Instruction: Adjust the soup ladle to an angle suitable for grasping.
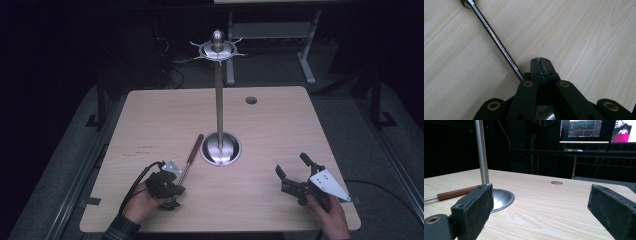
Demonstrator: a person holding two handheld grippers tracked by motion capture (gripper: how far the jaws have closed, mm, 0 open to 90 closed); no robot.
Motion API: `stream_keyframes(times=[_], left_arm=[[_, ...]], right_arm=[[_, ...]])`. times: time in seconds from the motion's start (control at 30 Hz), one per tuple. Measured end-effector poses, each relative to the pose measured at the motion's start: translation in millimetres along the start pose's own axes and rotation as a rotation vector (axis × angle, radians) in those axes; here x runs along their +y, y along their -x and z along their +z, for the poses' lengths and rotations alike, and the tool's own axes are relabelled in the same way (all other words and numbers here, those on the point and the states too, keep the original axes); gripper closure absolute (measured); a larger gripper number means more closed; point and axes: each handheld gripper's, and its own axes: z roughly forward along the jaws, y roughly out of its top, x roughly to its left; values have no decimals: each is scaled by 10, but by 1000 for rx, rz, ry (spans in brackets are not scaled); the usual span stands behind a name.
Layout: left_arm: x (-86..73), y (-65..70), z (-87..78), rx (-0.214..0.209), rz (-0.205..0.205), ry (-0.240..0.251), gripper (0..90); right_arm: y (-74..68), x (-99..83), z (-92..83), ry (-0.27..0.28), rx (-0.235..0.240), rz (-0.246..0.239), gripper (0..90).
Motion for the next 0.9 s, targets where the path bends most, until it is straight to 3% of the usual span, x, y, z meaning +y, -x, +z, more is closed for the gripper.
stream_keyframes(times=[0.3, 0.53, 0.9], left_arm=[[-36, -72, -26, 23, -28, -8, 898], [-82, -166, -78, 96, -45, -30, 899], [-159, -320, -175, 145, -88, -12, 899]], right_arm=[[-2, 0, 0, 0, 1, -1, 61], [-3, 0, -1, 0, 1, -1, 60], [-2, 0, 0, 0, 1, 0, 60]])
